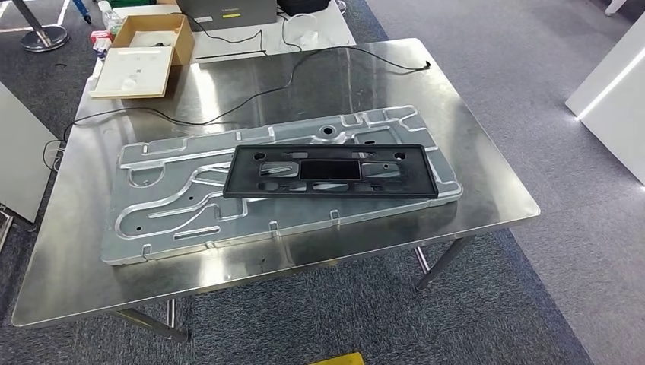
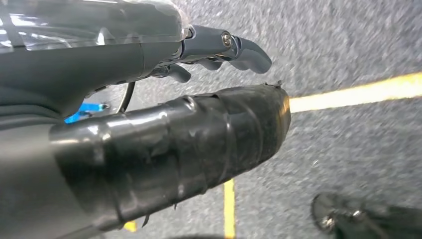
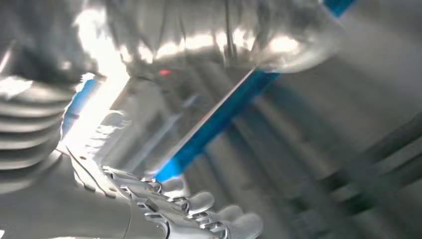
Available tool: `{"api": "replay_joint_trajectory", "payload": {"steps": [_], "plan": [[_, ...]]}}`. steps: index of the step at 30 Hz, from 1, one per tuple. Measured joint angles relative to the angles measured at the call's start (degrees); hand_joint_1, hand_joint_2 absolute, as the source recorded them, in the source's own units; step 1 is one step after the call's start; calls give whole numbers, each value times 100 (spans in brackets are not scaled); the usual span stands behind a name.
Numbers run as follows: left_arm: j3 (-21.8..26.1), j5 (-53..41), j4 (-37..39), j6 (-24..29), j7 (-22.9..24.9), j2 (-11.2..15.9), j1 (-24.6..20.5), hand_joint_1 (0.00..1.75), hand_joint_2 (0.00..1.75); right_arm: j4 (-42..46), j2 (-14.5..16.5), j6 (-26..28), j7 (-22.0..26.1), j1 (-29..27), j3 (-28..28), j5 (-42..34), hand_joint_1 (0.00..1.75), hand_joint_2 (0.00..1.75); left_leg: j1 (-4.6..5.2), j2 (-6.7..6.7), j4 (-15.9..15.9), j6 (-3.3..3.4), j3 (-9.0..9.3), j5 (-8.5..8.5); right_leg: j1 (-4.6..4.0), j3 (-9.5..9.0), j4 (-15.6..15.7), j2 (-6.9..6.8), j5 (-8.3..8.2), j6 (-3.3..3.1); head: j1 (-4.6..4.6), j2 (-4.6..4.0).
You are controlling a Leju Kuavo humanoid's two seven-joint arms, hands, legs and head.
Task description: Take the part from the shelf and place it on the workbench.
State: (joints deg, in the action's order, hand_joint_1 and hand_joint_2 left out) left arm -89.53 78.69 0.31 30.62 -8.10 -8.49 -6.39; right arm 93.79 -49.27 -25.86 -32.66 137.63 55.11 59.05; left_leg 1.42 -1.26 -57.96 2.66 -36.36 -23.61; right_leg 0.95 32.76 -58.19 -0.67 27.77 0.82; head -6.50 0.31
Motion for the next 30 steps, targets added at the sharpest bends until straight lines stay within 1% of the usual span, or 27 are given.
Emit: {"api": "replay_joint_trajectory", "payload": {"steps": [1, 2, 3, 4, 6, 7, 8, 10, 11, 13, 18, 19, 20, 21, 22, 23, 24, 25, 26, 27, 28, 29, 30], "plan": [[0, -8, 0, -19, 62, -31, 9, 0, 0, -14, 1, -25, -168, 361, 358, 75, 0, 0, -5, -1, 0, -3, 14, -5, -3, -11, 4, 0, 7, -7, 0, 0], [0, 12, 0, -37, 112, -69, 20, 0, 0, 65, -92, -93, -206, 615, 605, 197, 0, 0, -12, -1, 0, -6, 33, -14, -10, -31, 12, 0, 14, -14, 0, 0], [0, 44, 0, -53, 154, -110, 30, 0, 0, 254, -269, -156, -210, 771, 736, 277, 0, 0, -24, 0, 1, -7, 54, -25, -18, -49, 28, -1, 19, -19, 1, 0], [0, 79, 0, -66, 186, -152, 37, 0, 0, 557, -576, -164, -211, 865, 757, 255, 0, 0, -41, -4, 1, -7, 71, -35, -31, -73, 53, -5, 23, -22, -1, -1], [0, 133, -1, -82, 234, -236, 49, 0, 0, 1309, -1402, 9, -213, 988, 598, -97, 0, 0, -83, -27, 5, 2, 91, -57, -74, -129, 113, -30, 29, -21, -8, -1], [0, 145, -2, -85, 247, -269, 57, 0, 0, 1657, -1852, 134, -213, 1054, 501, -314, 0, 0, -96, -35, 6, 6, 101, -68, -89, -157, 134, -38, 32, -18, -14, 0], [0, 153, -2, -85, 256, -294, 66, 0, 0, 1934, -2241, 223, -213, 1120, 432, -472, 0, 0, -96, -30, 7, 8, 116, -82, -92, -179, 145, -35, 35, -13, -17, 0], [0, 157, -2, -84, 260, -317, 73, 0, 0, 2347, -2829, 300, -213, 1205, 367, -617, 0, 0, -76, 10, 7, 17, 158, -116, -74, -208, 146, 10, 45, 2, -22, 1], [0, 158, -2, -84, 260, -320, 65, 0, 0, 2503, -3029, 314, -213, 1237, 349, -625, 0, 0, -64, 35, 7, 24, 180, -131, -64, -222, 145, 37, 50, 11, -22, 1], [0, 160, -2, -84, 260, -321, 41, 0, 0, 2728, -3302, 326, -213, 1300, 319, -596, 0, 0, -53, 70, 7, 37, 221, -153, -55, -250, 144, 73, 63, 30, -22, 2], [0, 169, -2, -85, 255, -323, 6, 0, 0, 3006, -3674, 321, -213, 1416, 294, -550, 0, 0, -51, 95, 7, 38, 271, -170, -52, -288, 143, 91, 78, 36, -22, 1], [0, 191, -2, -82, 242, -323, 4, 0, 0, 3084, -3778, 307, -210, 1557, 320, -586, 0, 0, -53, 93, 7, 38, 273, -170, -54, -289, 145, 88, 80, 33, -21, 1], [0, 231, -2, -77, 220, -323, 3, 0, 0, 3243, -3974, 251, -196, 1820, 380, -684, 0, 0, -62, 84, 8, 38, 273, -170, -59, -293, 152, 79, 83, 31, -22, 0], [0, 284, -2, -72, 193, -326, 4, 0, 0, 3463, -4244, 115, -142, 2149, 434, -891, 0, 0, -75, 70, 8, 37, 271, -170, -67, -302, 164, 65, 85, 28, -23, 1], [1, 351, -2, -64, 171, -331, 8, 0, 0, 3748, -4589, -177, 4, 2521, 429, -1289, 0, 0, -86, 56, 8, 34, 273, -172, -75, -313, 174, 52, 88, 27, -25, 1], [1, 422, -2, -53, 158, -339, 18, 0, 0, 4029, -4936, -668, 272, 2862, 321, -1886, 0, 0, -92, 47, 9, 29, 284, -179, -78, -327, 184, 44, 94, 25, -28, 1], [1, 497, -2, -39, 153, -347, 31, 0, 0, 4268, -5230, -1402, 622, 3140, 68, -2722, 0, 0, -90, 58, 11, 26, 306, -192, -78, -343, 188, 57, 100, 24, -30, 2], [1, 578, -2, -23, 150, -353, 43, 0, 0, 4481, -5481, -2334, 979, 3387, -318, -3756, 0, 0, -84, 86, 13, 23, 336, -211, -75, -359, 189, 85, 108, 23, -31, 2], [0, 658, -2, -9, 141, -358, 49, 0, 0, 4636, -5676, -3340, 1321, 3583, -814, -4863, 0, 0, -80, 122, 17, 22, 364, -230, -73, -375, 189, 119, 115, 23, -31, 2], [0, 739, -2, 1, 122, -361, 47, 0, 0, 4748, -5850, -4320, 1730, 3729, -1466, -5991, 0, 0, -77, 156, 20, 25, 383, -246, -72, -387, 189, 151, 120, 23, -32, 2], [0, 814, -2, 5, 95, -367, 33, 0, 0, 4808, -5993, -5103, 2267, 3833, -2240, -6952, 0, 0, -75, 176, 25, 26, 391, -255, -72, -395, 189, 169, 124, 23, -32, 2], [0, 878, -2, 7, 58, -373, 13, 0, 0, 4827, -6107, -5592, 3026, 3912, -3081, -7663, 0, 0, -72, 183, 30, 27, 389, -260, -73, -399, 188, 176, 127, 24, -33, 2], [0, 921, -2, 1, 22, -378, -7, 0, 0, 4832, -6194, -5764, 3944, 3974, -3924, -7989, 0, 0, -70, 181, 35, 27, 383, -262, -74, -401, 187, 174, 130, 25, -31, 2]]}}
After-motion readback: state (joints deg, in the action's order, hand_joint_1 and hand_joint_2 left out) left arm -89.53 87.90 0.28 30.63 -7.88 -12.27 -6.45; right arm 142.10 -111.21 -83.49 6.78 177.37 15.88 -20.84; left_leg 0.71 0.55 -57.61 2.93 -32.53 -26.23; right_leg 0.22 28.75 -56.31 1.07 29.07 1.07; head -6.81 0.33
